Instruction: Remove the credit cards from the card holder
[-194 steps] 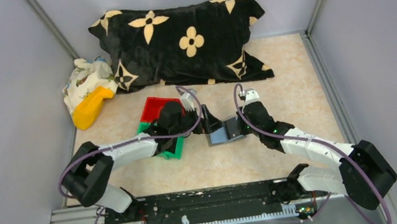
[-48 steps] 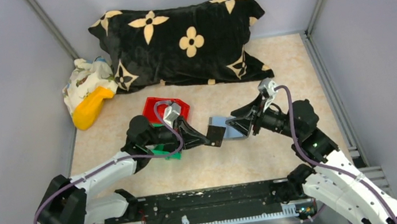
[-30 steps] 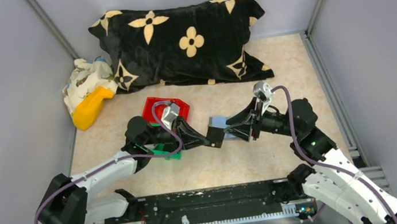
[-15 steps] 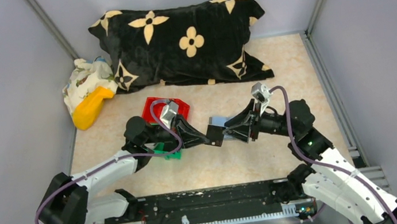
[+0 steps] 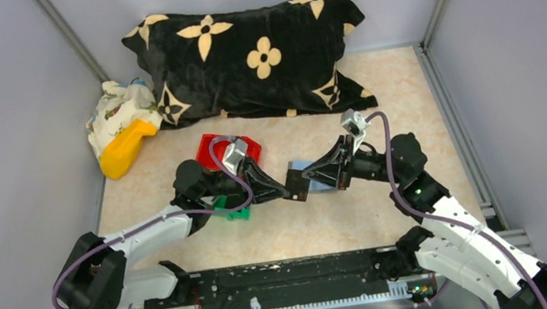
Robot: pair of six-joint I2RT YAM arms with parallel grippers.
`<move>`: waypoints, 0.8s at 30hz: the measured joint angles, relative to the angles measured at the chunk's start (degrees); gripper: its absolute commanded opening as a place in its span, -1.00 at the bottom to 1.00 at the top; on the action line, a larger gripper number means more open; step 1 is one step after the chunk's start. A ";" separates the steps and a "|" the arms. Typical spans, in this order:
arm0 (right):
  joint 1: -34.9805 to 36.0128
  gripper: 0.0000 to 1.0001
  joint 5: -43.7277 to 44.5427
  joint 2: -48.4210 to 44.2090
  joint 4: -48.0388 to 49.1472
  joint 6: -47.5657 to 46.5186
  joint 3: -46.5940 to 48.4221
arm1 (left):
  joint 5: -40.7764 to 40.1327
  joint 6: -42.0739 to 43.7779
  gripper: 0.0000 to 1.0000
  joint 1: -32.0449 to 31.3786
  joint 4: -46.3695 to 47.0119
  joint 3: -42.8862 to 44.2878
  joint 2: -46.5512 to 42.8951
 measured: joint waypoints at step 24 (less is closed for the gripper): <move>2.05 -1.00 9.68 11.85 5.99 -7.61 1.36 | -45.03 3.54 0.30 1.77 -31.89 -9.92 -30.25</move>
